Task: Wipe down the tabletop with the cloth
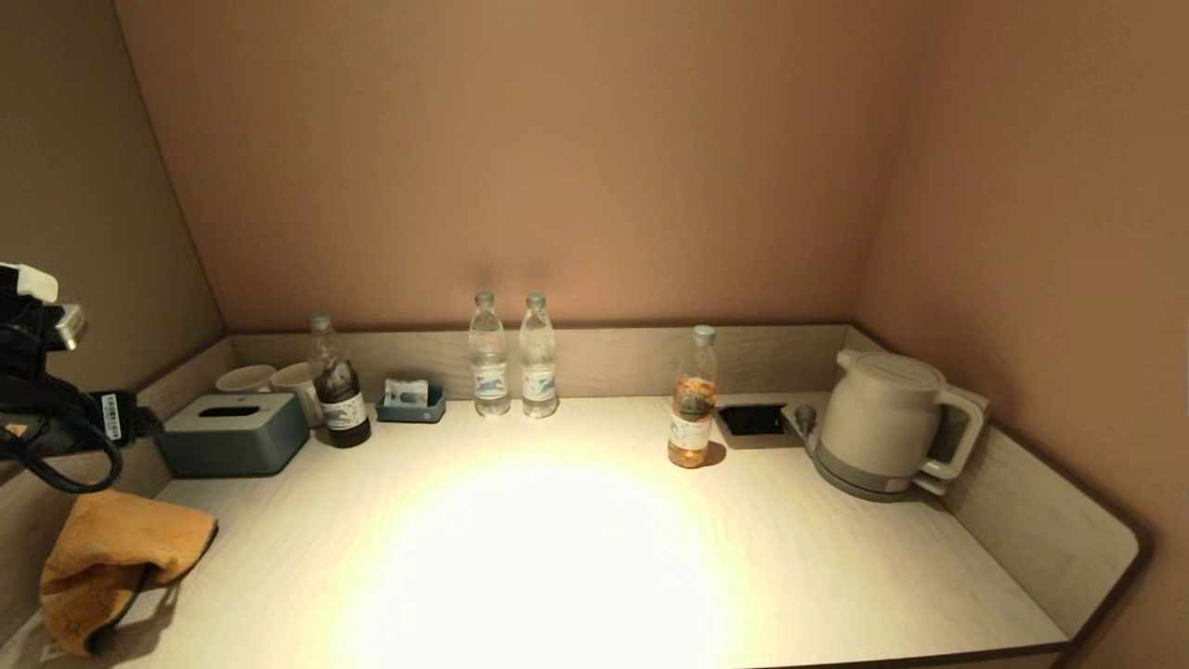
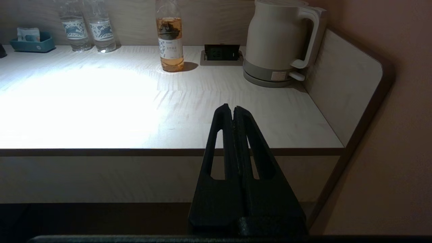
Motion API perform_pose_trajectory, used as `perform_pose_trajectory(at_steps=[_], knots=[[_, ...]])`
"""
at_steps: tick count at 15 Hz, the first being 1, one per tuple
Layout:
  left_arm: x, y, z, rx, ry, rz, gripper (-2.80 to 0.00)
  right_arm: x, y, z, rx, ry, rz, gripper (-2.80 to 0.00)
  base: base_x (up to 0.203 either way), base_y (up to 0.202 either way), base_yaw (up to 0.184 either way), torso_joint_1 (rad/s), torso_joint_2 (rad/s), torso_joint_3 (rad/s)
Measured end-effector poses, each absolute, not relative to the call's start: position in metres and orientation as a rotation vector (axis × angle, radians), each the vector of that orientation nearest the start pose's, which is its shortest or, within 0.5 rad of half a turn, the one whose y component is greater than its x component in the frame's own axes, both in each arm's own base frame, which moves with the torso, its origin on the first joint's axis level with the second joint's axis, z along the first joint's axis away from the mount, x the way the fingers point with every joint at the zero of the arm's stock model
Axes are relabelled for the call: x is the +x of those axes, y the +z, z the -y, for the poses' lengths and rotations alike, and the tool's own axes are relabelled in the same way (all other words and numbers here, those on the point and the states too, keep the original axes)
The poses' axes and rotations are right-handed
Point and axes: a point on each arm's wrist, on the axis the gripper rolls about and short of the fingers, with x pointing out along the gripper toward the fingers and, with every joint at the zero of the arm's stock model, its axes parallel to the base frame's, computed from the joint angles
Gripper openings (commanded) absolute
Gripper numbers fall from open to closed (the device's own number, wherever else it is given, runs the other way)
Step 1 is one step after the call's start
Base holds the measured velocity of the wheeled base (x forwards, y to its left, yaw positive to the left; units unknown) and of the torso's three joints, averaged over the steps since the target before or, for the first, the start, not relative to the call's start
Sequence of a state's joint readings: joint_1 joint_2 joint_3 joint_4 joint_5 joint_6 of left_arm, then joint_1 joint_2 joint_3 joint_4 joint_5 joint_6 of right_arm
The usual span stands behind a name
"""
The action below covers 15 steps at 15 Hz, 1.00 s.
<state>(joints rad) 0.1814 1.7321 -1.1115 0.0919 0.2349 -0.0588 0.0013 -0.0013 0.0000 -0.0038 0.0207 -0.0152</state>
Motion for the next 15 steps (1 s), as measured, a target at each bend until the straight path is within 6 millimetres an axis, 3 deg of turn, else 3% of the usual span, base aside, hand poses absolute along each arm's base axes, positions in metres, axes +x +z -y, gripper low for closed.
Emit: perform_pose_trajectory(at_steps=[4,5,12,15], knots=[[0.285,0.217,-0.037,-0.033,0.319,-0.615,0.00,-0.023,0.076,0.000,-0.015,0.022,0.006,-2.80,0.000,0.000,0.000,0.000,0.00,0.000],[0.280,0.223,-0.033,-0.037,0.289,-0.594,-2.80,-0.023,0.076,0.000,-0.015,0.022,0.006,-2.80,0.000,0.000,0.000,0.000,0.00,0.000],[0.242,0.262,-0.019,-0.066,0.101,-0.448,-2.80,-0.023,0.076,0.000,-0.015,0.022,0.005,-2.80,0.000,0.000,0.000,0.000,0.00,0.000],[0.210,0.283,-0.015,-0.066,0.052,-0.350,-2.80,-0.023,0.076,0.000,-0.015,0.022,0.006,-2.80,0.000,0.000,0.000,0.000,0.00,0.000]])
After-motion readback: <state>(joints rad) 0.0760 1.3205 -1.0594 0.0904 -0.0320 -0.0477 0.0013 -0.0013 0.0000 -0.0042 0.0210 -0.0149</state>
